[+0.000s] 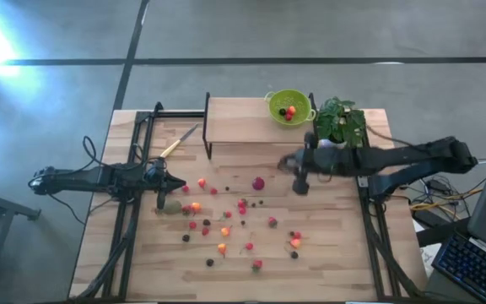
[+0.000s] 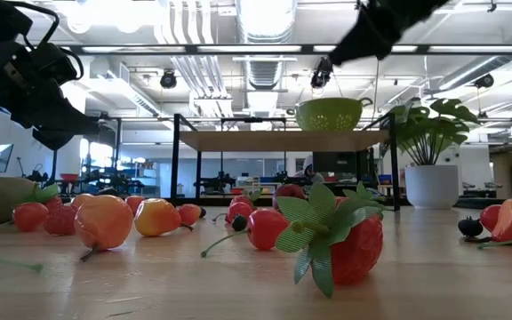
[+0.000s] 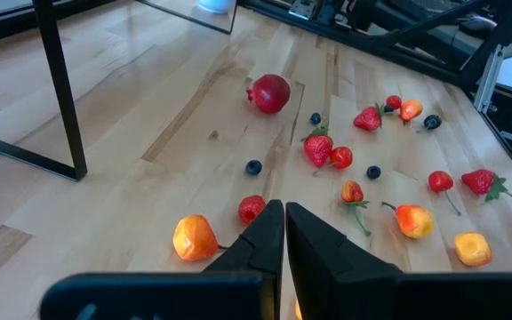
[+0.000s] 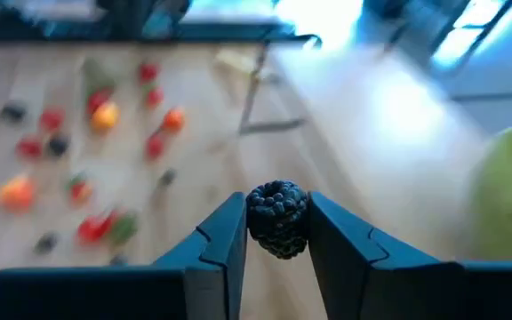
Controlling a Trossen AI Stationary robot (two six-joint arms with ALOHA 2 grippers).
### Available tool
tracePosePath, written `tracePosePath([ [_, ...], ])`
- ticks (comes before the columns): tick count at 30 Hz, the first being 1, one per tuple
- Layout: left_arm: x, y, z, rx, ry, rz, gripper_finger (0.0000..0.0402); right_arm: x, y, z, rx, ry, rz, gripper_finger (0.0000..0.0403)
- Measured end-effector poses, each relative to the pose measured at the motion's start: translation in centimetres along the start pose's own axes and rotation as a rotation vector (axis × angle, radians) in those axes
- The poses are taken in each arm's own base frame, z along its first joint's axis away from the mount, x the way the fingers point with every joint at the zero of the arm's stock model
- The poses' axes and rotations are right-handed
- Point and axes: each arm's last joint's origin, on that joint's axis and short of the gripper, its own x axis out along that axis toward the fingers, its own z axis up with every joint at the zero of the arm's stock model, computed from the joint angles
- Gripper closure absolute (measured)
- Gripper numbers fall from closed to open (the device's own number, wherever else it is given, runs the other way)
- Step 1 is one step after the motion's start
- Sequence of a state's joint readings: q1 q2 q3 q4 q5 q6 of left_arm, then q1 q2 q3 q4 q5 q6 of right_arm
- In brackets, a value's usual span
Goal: Build produce basket
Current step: Put the blackberry into the green basket
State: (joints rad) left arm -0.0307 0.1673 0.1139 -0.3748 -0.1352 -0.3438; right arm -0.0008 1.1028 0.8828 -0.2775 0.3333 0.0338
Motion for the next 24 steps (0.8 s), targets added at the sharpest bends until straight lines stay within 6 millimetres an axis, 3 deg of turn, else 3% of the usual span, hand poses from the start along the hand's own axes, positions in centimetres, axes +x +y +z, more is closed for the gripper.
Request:
tracePosePath([
  [5, 0.0, 0.0, 0.0, 0.000, 0.000, 0.000, 0.0380, -0.2, -4.2, 3.6, 0.034, -0.076, -0.089, 0.0307],
  [9, 0.0, 0.0, 0.0, 0.000, 0.000, 0.000, 0.0380, 0.6, -7.8, 4.9, 0.090, -0.046, -0.192, 0.0305],
  [16, 0.0, 0.0, 0.0, 0.000, 0.000, 0.000, 0.0381, 4.2, -13.0, 4.5, 0.209, 0.146, -0.209, 0.0309],
  [24, 0.0, 0.0, 0.0, 0.000, 0.000, 0.000, 0.0381, 7.9, -15.8, 4.0, 0.219, 0.336, -0.239, 0.0305],
])
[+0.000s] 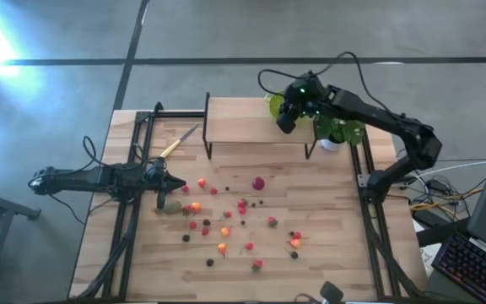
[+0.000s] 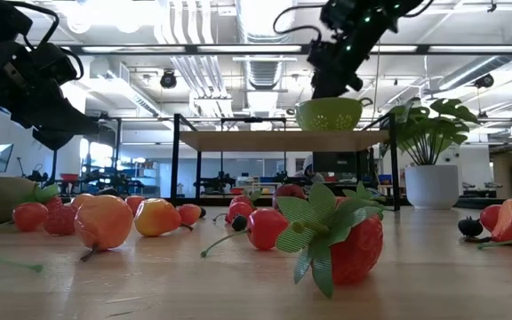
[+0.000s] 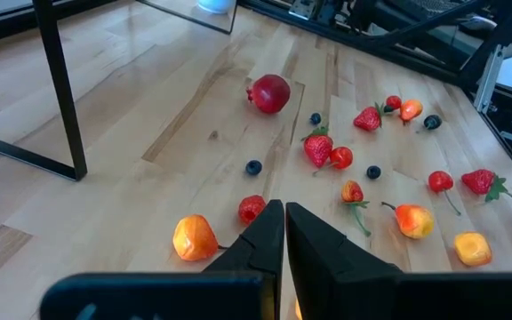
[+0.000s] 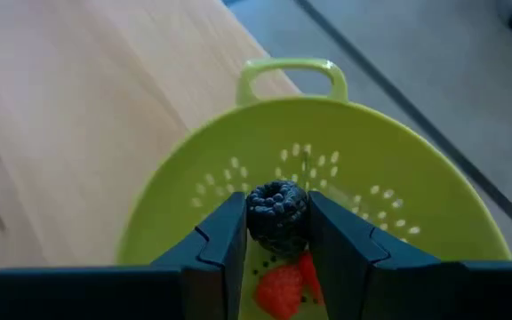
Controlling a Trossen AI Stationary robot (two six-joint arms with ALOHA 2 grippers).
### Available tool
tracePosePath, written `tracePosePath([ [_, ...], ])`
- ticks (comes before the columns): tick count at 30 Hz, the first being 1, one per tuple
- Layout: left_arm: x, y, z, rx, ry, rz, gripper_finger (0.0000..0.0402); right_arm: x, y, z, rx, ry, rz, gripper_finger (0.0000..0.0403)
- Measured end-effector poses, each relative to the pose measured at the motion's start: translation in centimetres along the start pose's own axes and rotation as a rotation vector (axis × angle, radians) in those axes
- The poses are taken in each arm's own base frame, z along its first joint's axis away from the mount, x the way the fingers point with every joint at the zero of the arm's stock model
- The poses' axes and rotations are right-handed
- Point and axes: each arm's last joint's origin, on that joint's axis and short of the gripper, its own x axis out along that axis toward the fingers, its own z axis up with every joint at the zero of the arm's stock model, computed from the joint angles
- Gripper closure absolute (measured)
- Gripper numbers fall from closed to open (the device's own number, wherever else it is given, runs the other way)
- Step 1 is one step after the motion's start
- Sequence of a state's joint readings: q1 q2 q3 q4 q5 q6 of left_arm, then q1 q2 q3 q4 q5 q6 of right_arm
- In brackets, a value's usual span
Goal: Build produce basket
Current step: Put the blackberry into the green basket
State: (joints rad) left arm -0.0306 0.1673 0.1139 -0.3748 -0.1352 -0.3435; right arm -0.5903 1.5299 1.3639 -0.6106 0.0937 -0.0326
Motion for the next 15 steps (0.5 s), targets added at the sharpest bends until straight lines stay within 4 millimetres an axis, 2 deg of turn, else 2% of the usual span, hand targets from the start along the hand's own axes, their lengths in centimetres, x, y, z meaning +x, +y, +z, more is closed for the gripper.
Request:
tracePosePath([
  [7, 0.0, 0.0, 0.0, 0.000, 0.000, 0.000, 0.0381, 1.9, -0.8, 0.8, 0.007, 0.100, -0.019, 0.0306],
  [15, 0.0, 0.0, 0.0, 0.000, 0.000, 0.000, 0.0380, 2.8, -1.4, 0.8, 0.020, 0.137, -0.028, 0.0290],
])
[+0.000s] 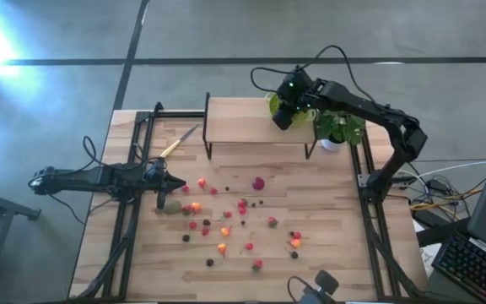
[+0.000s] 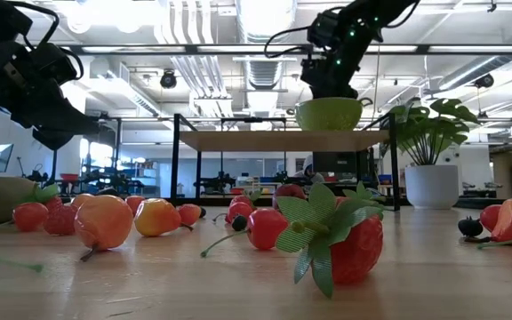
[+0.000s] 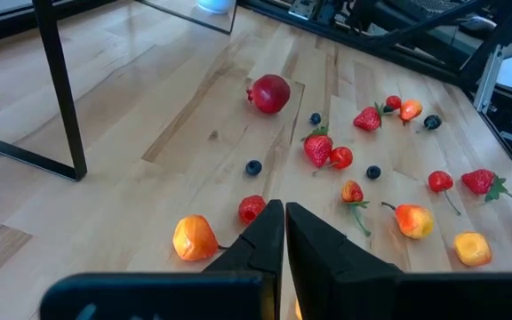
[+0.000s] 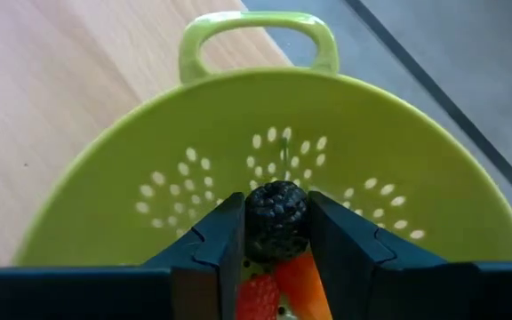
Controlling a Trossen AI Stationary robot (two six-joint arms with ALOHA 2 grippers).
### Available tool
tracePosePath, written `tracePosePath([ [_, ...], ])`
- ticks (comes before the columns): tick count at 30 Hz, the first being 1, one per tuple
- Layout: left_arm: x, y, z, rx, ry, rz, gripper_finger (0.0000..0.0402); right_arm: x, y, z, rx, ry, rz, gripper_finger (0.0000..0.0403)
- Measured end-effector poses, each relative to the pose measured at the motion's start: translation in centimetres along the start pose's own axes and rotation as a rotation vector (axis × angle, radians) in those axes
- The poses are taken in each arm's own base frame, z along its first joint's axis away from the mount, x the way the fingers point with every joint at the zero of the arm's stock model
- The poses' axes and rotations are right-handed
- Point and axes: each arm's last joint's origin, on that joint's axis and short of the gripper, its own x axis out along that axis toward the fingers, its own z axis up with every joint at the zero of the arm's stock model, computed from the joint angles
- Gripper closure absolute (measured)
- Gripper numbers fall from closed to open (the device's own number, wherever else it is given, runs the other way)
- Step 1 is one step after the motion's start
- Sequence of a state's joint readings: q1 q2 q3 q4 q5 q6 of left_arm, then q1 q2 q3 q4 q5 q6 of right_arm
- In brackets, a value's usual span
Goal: Build produce basket
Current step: Put the blackberry into the green basket
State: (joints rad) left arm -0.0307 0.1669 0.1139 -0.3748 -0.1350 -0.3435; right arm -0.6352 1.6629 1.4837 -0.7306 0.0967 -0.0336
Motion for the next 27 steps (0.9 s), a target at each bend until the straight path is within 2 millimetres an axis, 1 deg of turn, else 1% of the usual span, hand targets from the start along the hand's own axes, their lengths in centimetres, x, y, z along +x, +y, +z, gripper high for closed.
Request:
tracePosePath([
  [4, 0.0, 0.0, 0.0, 0.000, 0.000, 0.000, 0.0381, 0.1, -0.1, -0.1, 0.014, 0.003, -0.002, 0.0293],
  [6, 0.0, 0.0, 0.0, 0.000, 0.000, 0.001, 0.0381, 0.0, -0.1, 0.0, 0.014, 0.002, -0.003, 0.0289],
  [10, 0.0, 0.0, 0.0, 0.000, 0.000, 0.000, 0.0381, -0.2, -0.2, 0.1, 0.013, -0.006, -0.002, 0.0261],
  [16, 0.0, 0.0, 0.0, 0.000, 0.000, 0.000, 0.0381, -1.3, -0.3, 0.5, 0.014, 0.022, -0.002, 0.0220],
  [18, 0.0, 0.0, 0.0, 0.000, 0.000, 0.000, 0.0380, -2.1, -0.4, 0.7, 0.011, 0.041, -0.001, 0.0215],
  [21, 0.0, 0.0, 0.0, 0.000, 0.000, 0.001, 0.0380, -3.7, 0.1, 1.0, -0.007, 0.077, 0.011, 0.0214],
  [27, 0.0, 0.0, 0.0, 0.000, 0.000, 0.000, 0.0381, -8.0, 2.5, 1.1, -0.066, 0.061, 0.061, 0.0244],
])
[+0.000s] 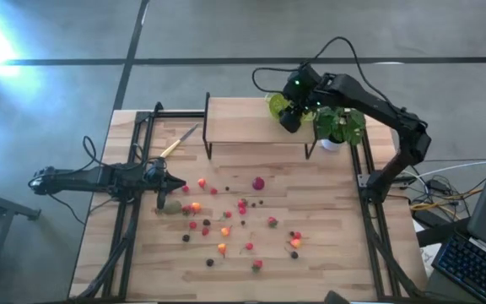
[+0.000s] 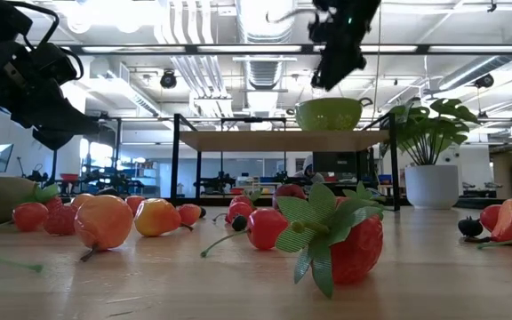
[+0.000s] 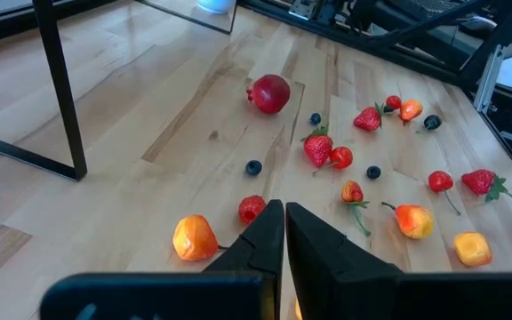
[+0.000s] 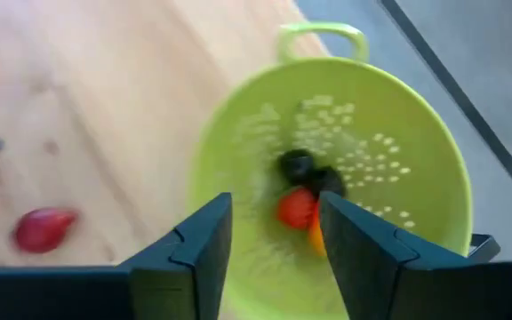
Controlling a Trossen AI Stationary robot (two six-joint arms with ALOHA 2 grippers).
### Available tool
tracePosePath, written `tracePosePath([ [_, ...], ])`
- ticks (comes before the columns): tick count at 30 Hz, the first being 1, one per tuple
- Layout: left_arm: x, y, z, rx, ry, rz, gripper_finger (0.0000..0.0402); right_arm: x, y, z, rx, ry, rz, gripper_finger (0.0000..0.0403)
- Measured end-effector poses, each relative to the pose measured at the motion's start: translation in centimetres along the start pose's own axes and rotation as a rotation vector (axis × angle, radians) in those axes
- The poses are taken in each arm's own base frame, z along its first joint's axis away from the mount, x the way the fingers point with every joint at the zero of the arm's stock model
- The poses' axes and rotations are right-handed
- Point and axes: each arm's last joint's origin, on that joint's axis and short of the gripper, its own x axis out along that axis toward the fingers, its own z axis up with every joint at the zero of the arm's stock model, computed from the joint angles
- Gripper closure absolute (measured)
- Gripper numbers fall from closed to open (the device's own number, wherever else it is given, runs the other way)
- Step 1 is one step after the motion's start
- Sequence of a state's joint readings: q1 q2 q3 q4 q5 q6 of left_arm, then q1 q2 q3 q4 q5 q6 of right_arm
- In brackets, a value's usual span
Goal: Build produce basket
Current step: Put the blackberry into the green basket, then put the strawberry into the green basket
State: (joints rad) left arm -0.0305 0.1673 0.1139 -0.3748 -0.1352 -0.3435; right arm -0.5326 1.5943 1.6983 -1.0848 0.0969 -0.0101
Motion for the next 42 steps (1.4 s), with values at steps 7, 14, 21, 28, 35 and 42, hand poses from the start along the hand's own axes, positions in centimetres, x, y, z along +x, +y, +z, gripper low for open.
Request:
tracePosePath([
  [7, 0.0, 0.0, 0.0, 0.000, 0.000, 0.000, 0.0381, -3.9, 4.3, -1.6, -0.078, -0.069, 0.086, 0.0291],
  [14, 0.0, 0.0, 0.0, 0.000, 0.000, 0.000, 0.0381, -5.8, 9.2, -4.3, -0.174, -0.075, 0.207, 0.0333],
  [21, 0.0, 0.0, 0.0, 0.000, 0.000, 0.000, 0.0381, -6.1, 14.6, -7.4, -0.289, -0.039, 0.322, 0.0364],
  [28, 0.0, 0.0, 0.0, 0.000, 0.000, 0.000, 0.0381, -5.4, 19.3, -10.8, -0.272, -0.001, 0.418, 0.0385],
  [35, 0.0, 0.0, 0.0, 0.000, 0.000, 0.000, 0.0381, -3.8, 22.0, -14.3, -0.201, 0.050, 0.468, 0.0390],
  [42, 0.0, 0.0, 0.0, 0.000, 0.000, 0.000, 0.0381, -1.1, 23.2, -17.5, -0.157, 0.078, 0.489, 0.0366],
])
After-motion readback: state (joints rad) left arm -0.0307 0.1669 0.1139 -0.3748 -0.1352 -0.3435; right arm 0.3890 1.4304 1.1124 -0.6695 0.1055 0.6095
